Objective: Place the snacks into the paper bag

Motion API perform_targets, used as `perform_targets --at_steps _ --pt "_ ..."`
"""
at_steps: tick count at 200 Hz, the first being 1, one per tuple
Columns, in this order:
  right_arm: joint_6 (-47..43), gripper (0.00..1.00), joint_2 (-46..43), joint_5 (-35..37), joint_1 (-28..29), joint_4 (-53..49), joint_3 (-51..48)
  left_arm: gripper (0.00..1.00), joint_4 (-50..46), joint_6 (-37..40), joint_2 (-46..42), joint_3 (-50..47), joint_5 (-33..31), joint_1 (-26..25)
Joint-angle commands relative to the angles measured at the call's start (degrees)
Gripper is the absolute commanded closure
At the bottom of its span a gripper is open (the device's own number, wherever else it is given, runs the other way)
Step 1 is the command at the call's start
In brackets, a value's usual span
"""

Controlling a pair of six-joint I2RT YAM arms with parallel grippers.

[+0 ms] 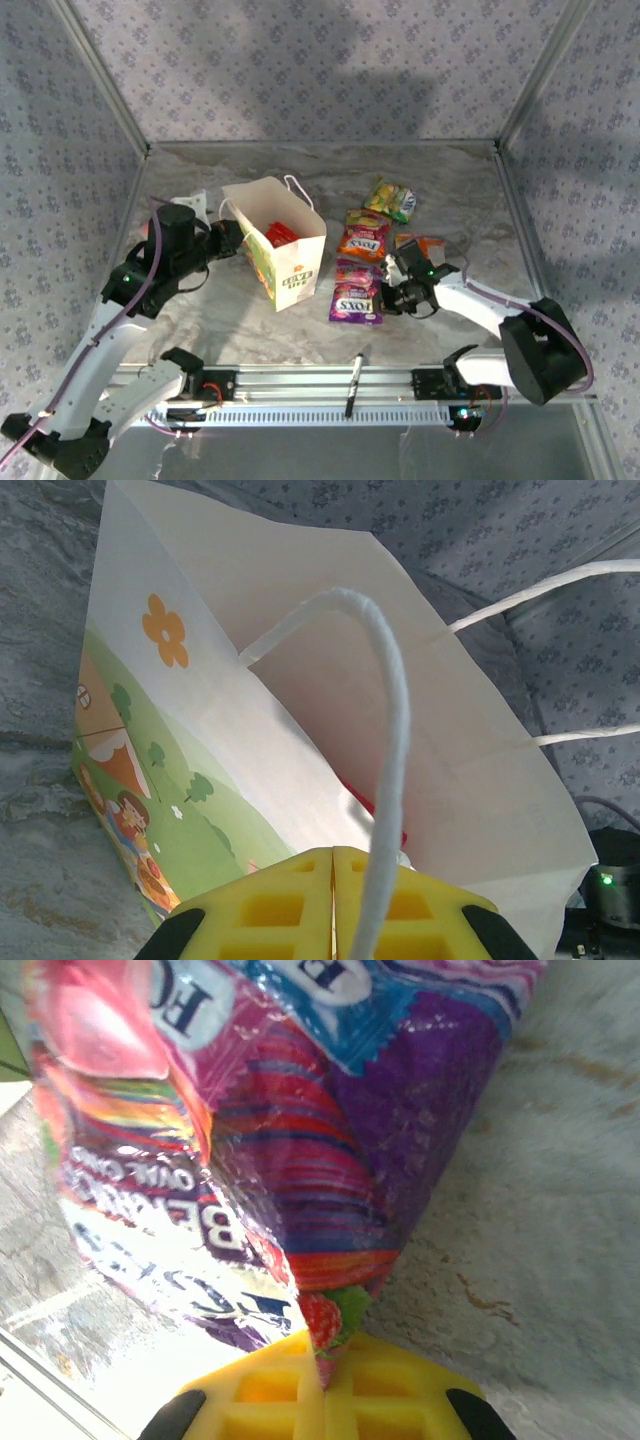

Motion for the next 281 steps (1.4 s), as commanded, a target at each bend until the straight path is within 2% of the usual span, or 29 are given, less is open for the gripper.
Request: perform_targets --at_steps 1,113,155,222,281 --pt "-0.4 1.0 -3.8 6.9 0.2 -6.6 4.7 0.92 0.9 -0.4 -0.9 0.0 -0.1 0.4" --pt "1.8 1.0 -12.5 16.0 3.9 -16.4 18.4 0.93 0.4 -0.3 -1.9 0.5 -1.5 0.4" --pt "0.4 1.0 -16.3 20.3 4.0 -21.6 27.4 0.93 0.0 0.3 -2.1 1.5 -1.5 0.4" --pt "-5.0 1.0 -12.7 17.7 5.4 -22.1 46.3 0.94 -3.0 0.4 -4.6 2.1 -2.6 0.4" --pt "-15.3 1.0 -5.6 23.5 14.4 -26.0 64.4 0.93 -4.8 1.0 -4.7 2.5 -3.3 0.4"
